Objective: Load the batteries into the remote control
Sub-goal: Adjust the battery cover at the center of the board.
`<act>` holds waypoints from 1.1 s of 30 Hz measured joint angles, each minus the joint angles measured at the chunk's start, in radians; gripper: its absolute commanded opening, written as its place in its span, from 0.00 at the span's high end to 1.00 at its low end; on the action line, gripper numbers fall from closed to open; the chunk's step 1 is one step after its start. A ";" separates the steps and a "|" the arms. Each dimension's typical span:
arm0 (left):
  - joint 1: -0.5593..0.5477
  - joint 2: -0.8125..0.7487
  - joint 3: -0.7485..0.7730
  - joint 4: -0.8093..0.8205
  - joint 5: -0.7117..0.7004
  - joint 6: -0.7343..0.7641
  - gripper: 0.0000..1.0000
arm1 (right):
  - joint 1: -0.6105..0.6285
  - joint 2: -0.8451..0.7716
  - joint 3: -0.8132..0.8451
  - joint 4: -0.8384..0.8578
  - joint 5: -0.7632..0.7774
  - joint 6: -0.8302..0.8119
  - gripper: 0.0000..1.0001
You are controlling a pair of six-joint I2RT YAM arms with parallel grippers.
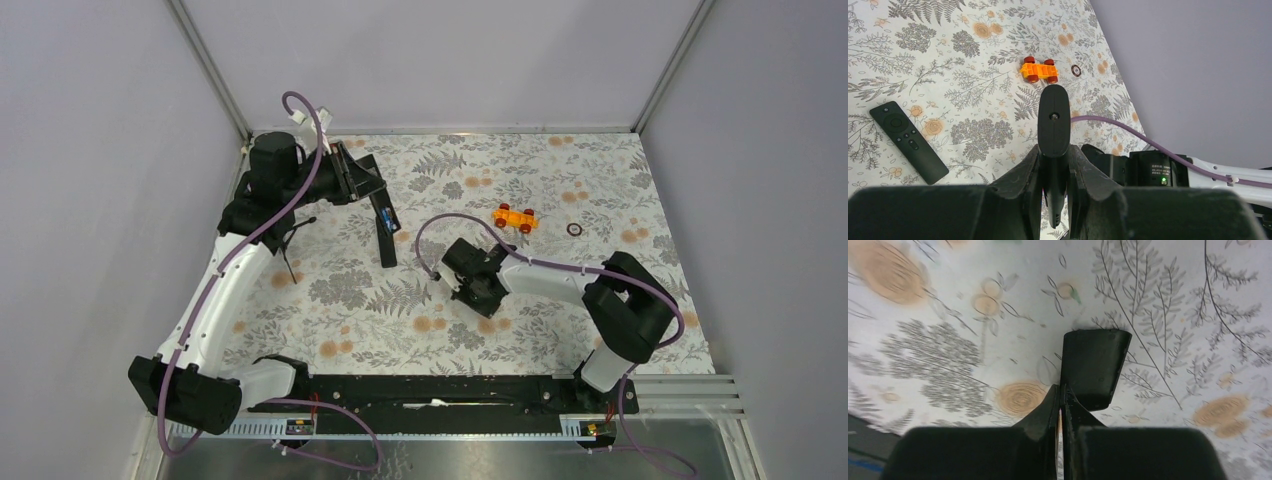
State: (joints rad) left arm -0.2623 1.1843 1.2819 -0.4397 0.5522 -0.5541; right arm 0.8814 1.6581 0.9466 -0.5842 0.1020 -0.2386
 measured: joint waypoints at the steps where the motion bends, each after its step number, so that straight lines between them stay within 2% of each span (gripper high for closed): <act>1: 0.001 -0.001 0.000 0.000 0.000 0.000 1.00 | -0.008 0.000 0.008 0.006 -0.037 0.023 1.00; 8: 0.009 -0.037 -0.017 0.001 -0.024 -0.001 1.00 | -0.121 -0.001 0.074 0.113 -0.395 0.208 1.00; 14: 0.013 -0.058 -0.017 0.001 -0.046 -0.001 1.00 | -0.182 0.000 0.062 0.270 -0.714 0.370 1.00; 18: 0.014 -0.060 -0.017 0.000 -0.055 -0.005 1.00 | -0.223 0.032 0.039 0.385 -0.870 0.464 1.00; 25: 0.014 -0.060 -0.017 0.000 -0.060 -0.023 1.00 | -0.261 0.182 0.021 0.472 -1.040 0.541 1.00; 33: 0.015 -0.060 -0.017 0.000 -0.064 -0.034 1.00 | -0.306 0.241 0.021 0.484 -1.093 0.560 1.00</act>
State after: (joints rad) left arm -0.2470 1.1244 1.2648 -0.4393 0.4877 -0.5884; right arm 0.5758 1.8992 0.9672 -0.1005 -0.9905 0.3218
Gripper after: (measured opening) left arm 0.196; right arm 0.036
